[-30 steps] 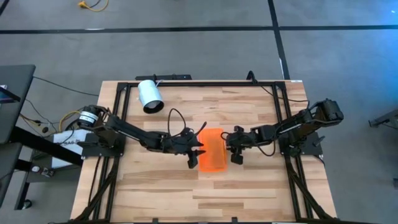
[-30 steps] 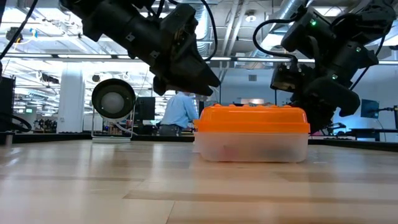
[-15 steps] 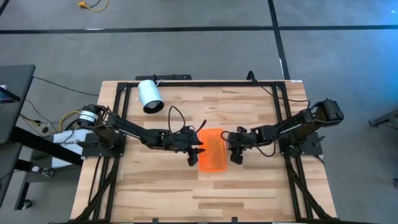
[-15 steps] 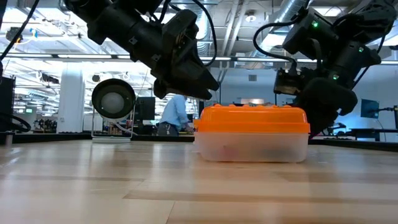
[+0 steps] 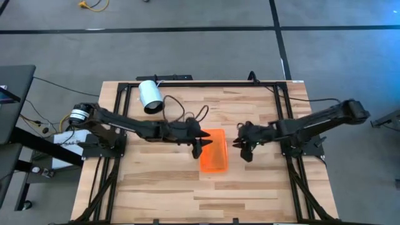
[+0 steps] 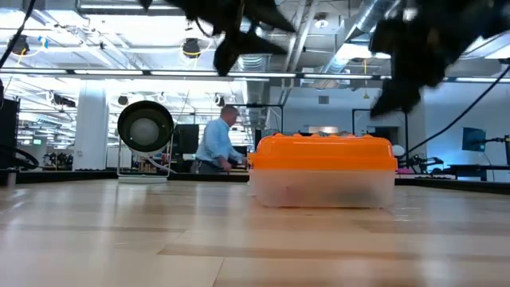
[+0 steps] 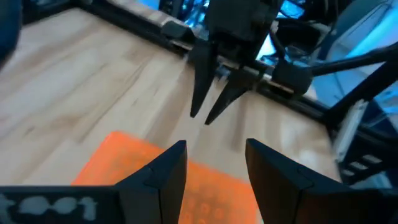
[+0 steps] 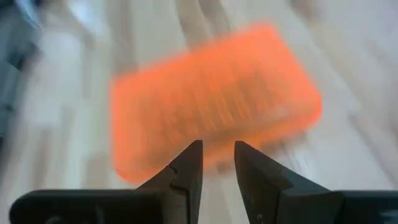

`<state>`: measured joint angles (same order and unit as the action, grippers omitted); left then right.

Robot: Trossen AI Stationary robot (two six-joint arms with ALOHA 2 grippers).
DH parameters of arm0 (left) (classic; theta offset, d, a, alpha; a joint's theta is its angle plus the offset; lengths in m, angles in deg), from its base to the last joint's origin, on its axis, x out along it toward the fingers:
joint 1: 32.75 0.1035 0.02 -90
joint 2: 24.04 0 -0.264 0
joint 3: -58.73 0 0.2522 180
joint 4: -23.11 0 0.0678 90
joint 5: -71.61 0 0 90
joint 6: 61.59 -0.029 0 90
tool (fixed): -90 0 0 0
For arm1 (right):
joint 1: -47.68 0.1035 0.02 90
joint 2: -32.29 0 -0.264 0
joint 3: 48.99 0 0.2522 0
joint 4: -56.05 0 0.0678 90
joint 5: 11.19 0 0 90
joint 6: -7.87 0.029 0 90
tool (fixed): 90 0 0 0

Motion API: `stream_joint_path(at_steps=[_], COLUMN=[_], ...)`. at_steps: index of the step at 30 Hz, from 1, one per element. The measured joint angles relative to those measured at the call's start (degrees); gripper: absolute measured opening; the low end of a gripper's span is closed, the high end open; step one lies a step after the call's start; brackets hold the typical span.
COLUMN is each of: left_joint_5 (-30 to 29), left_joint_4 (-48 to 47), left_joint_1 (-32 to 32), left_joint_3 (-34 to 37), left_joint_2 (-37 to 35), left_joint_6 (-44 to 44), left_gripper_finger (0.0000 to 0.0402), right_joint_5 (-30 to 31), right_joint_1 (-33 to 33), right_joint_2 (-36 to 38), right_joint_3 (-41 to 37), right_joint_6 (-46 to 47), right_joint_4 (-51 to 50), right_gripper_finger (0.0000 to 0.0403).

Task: Pick & place school supplies into a supply box
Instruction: Return to Home Position

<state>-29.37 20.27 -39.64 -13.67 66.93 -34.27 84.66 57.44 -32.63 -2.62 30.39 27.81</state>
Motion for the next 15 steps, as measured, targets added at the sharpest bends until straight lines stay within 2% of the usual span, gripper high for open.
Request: stream_joint_path(at_steps=[4,8,10,13,15], left_joint_5=[1.88,1.22,-2.72,-10.08,-10.78], left_joint_4=[-7.96,-18.32,-21.68,-20.63,-18.12], left_joint_1=[0.91,2.17,2.22,1.33,0.62], left_joint_3=[-6.14,-12.63,-14.91,-15.16,-15.14], left_joint_2=[-3.01,-5.64,-7.15,-9.38,-10.74], left_joint_6=[-2.03,-10.33,-13.45,-20.29,-27.46], left_gripper_finger=[0.0154,0.0154,0.0154,0.0154,0.0154], right_joint_5=[-0.01,0.09,0.11,0.79,2.55], right_joint_1=[0.10,0.63,1.30,2.12,2.69], right_joint_2=[7.97,15.22,18.56,23.31,26.38], right_joint_3=[3.13,7.04,8.38,9.39,9.39], right_joint_6=[-2.00,-8.22,-12.10,-16.81,-18.69], right_joint_4=[-0.48,0.13,-0.15,0.06,-0.31], right_gripper_finger=[0.0086,0.0086,0.0086,0.0086,0.0086])
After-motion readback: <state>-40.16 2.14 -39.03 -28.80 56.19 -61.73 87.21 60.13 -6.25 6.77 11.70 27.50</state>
